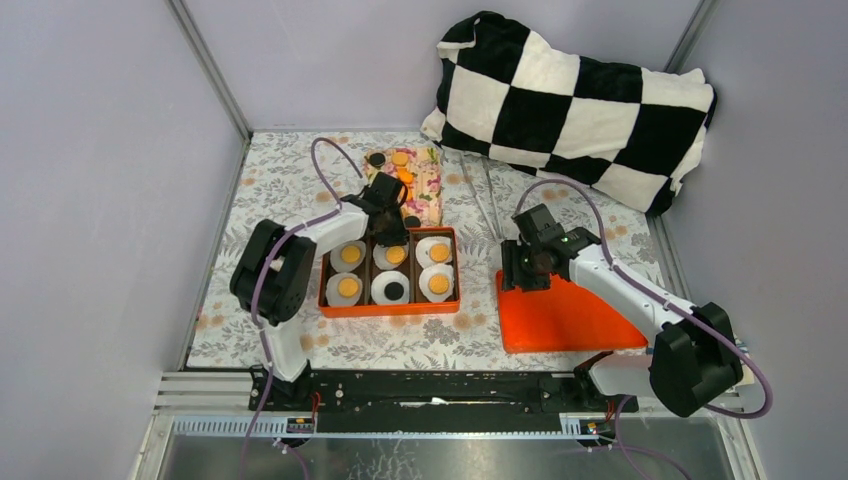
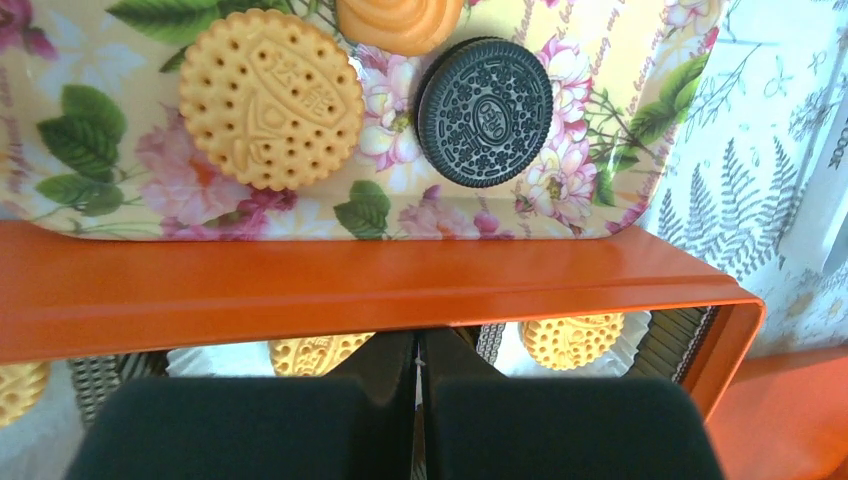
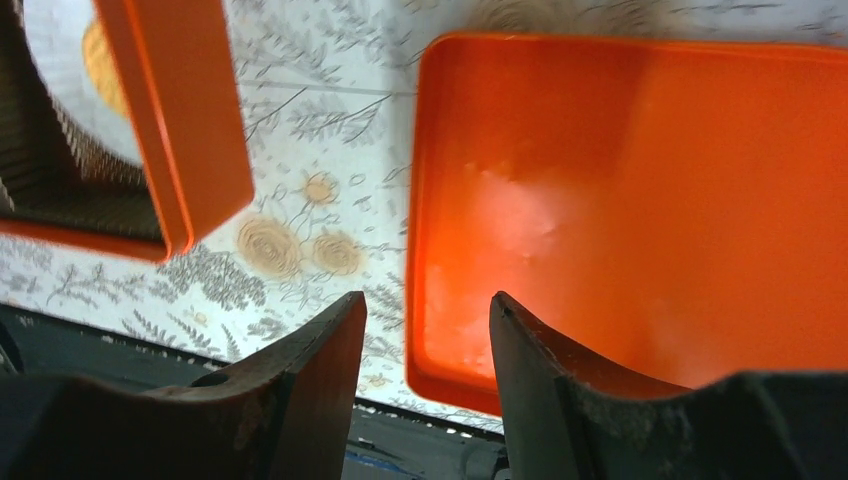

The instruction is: Pack the cookies

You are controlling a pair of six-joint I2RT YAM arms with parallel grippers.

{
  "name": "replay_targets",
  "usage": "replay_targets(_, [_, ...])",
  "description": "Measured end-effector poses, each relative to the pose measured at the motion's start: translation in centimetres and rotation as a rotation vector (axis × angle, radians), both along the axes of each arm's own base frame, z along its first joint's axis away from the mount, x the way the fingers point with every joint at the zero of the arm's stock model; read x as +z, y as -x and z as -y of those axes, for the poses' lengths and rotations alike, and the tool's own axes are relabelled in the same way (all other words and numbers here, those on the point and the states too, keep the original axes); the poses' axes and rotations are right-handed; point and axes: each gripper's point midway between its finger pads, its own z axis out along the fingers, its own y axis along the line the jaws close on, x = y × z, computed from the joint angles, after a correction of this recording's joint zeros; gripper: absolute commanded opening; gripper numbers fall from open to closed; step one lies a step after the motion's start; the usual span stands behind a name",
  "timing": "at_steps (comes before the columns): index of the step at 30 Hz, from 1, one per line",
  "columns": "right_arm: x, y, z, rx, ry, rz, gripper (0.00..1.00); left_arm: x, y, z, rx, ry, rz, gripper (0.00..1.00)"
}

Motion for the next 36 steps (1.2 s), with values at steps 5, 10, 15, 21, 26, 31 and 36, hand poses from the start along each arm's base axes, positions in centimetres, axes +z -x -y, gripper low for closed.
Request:
replay_targets(5, [-0.8, 1.9, -2.7, 0.087, 0.0, -0.038, 0.54, -1.3, -1.4, 0.7, -0.002, 0.016, 0.007, 0.0])
replay_targets(10, [-3.5, 3.7, -4.2, 0.133, 0.037, -0.103, 0.52, -1.7, -2.0, 1.2, -0.008, 0.035, 0.017, 0.0])
replay_targets(15, [-5.4, 4.0, -2.9, 0.099, 0.117, -0.132, 0.52, -1.6, -3.1, 1.2, -0.011, 0.037, 0.032, 0.0])
replay_targets(21, [-5.7, 3.5, -2.4, 0.083, 0.15, -0.112, 0.43, -1.0, -4.1, 0.9, -0.007, 0.052, 0.067, 0.0])
replay_targets(26, [-7.1, 3.5, -2.3, 0.083, 0.175, -0.146, 0.27, 1.4, -2.1, 1.3, -0.035, 0.074, 0.11, 0.0])
replay_targets(31, [-7.0, 3.4, -2.8, 0.081, 0.156, -0.146, 0.0, 6.6, 0.2, 2.1, -0.081, 0.14, 0.211, 0.0])
replay_targets(36, [-6.7, 3.3, -2.9, 0.074, 0.154, -0.139, 0.0, 10.8, 2.4, 1.8, -0.101, 0.192, 0.308, 0.07])
